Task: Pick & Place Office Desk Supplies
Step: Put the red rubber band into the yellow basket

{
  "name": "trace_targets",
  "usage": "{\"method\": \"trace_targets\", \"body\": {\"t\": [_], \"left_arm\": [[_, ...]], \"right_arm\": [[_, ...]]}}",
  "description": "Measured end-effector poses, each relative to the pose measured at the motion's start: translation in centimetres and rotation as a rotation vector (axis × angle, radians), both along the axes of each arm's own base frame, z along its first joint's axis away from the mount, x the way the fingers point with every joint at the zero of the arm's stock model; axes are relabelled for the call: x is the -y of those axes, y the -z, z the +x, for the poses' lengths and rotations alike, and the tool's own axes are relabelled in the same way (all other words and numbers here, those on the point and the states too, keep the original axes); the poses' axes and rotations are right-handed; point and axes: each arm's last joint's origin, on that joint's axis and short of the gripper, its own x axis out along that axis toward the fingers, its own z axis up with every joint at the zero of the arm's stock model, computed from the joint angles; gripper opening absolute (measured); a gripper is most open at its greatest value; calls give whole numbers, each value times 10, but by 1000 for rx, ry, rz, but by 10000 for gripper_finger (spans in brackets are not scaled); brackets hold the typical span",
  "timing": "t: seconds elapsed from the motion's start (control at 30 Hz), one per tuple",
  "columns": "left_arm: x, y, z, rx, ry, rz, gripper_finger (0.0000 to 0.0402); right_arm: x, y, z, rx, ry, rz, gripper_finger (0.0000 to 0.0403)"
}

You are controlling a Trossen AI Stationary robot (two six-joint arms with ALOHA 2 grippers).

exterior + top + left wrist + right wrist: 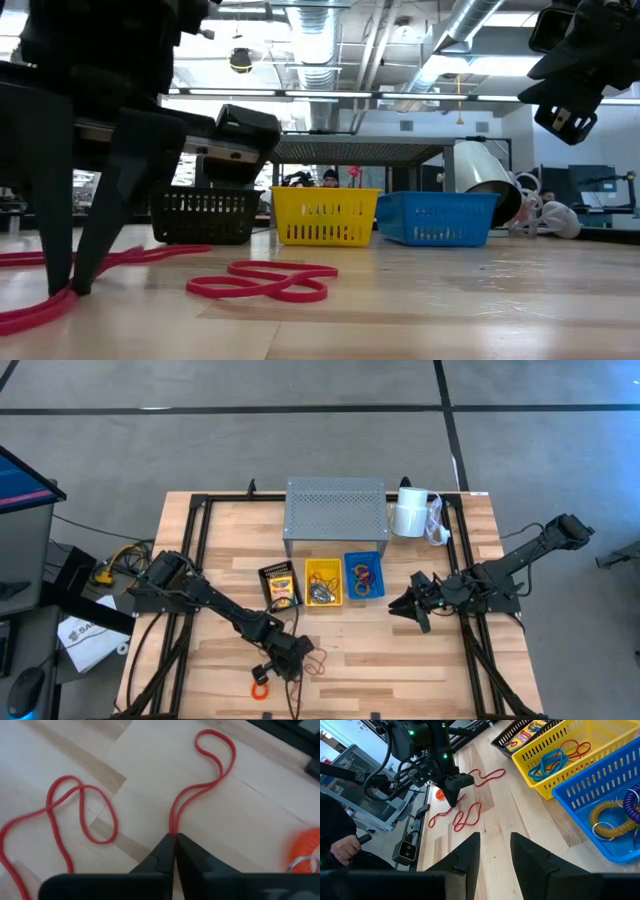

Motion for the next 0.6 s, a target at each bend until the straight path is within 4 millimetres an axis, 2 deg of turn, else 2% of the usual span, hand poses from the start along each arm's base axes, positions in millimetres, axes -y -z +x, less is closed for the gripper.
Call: {"method": "trace_targets", "body": {"t": [0.27,0.43,0.6], "left_arm": [[-8,-16,-1,6,-83,-10,1],[-17,-45,2,91,-120,-43,0],[-32,-78,4,163,-254,-129,0]], "right_arm": [[0,0,0,0,0,0,106],[0,0,0,0,0,0,106],[0,0,0,-1,0,0,106]]}}
